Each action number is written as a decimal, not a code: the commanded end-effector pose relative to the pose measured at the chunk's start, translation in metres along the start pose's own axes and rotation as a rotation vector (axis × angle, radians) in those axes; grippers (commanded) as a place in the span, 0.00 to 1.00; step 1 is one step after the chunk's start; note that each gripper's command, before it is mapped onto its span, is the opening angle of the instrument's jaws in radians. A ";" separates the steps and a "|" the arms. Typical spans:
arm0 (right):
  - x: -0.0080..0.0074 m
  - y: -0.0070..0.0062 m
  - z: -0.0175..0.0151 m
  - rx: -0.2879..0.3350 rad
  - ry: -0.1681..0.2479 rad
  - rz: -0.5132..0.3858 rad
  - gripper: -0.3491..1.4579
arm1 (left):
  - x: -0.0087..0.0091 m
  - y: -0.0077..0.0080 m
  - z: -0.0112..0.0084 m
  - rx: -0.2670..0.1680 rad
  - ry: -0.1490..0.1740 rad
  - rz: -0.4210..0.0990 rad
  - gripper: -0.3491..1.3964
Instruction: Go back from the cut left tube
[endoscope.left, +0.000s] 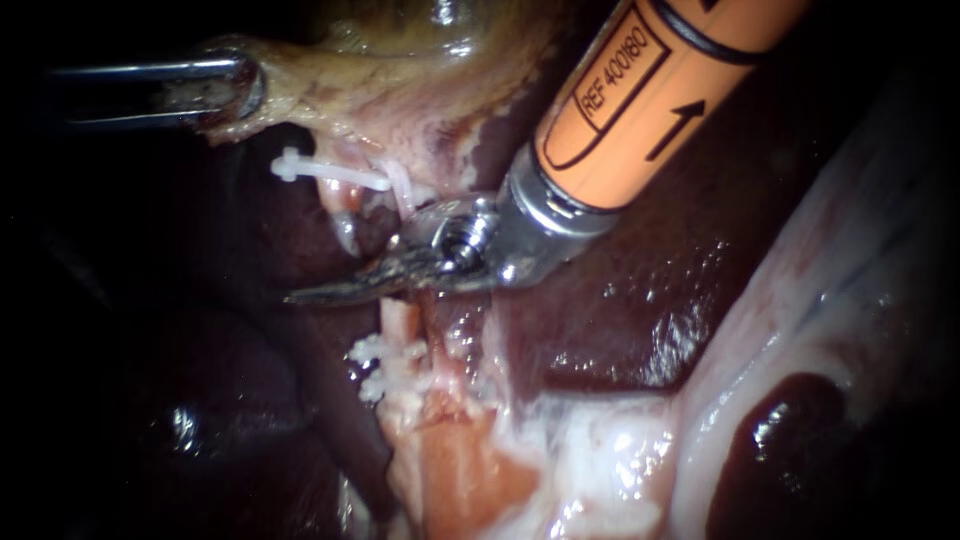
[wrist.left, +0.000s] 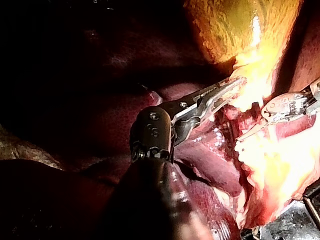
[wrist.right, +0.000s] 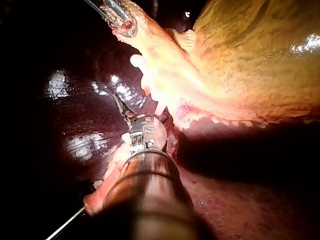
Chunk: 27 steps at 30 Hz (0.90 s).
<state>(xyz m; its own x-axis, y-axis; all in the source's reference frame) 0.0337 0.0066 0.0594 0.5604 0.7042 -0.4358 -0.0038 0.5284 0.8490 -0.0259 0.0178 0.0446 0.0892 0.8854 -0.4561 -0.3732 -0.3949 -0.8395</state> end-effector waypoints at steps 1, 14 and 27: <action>0.0000 0.0000 0.0000 0.002 0.003 -0.001 0.00 | 0.0000 0.0000 0.0000 0.000 0.000 0.000 0.00; 0.0004 0.0002 0.0009 0.018 0.112 -0.011 0.97 | 0.0000 0.0000 0.0000 0.000 0.000 0.000 0.00; -0.0012 -0.0037 -0.0057 -0.098 0.149 -0.311 0.99 | 0.0001 -0.0001 0.0000 0.000 0.000 0.000 0.00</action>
<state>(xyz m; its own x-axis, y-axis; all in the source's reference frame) 0.0268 0.0064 0.0544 0.4159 0.5482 -0.7256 0.0632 0.7786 0.6244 -0.0258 0.0179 0.0447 0.0888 0.8854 -0.4563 -0.3735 -0.3951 -0.8393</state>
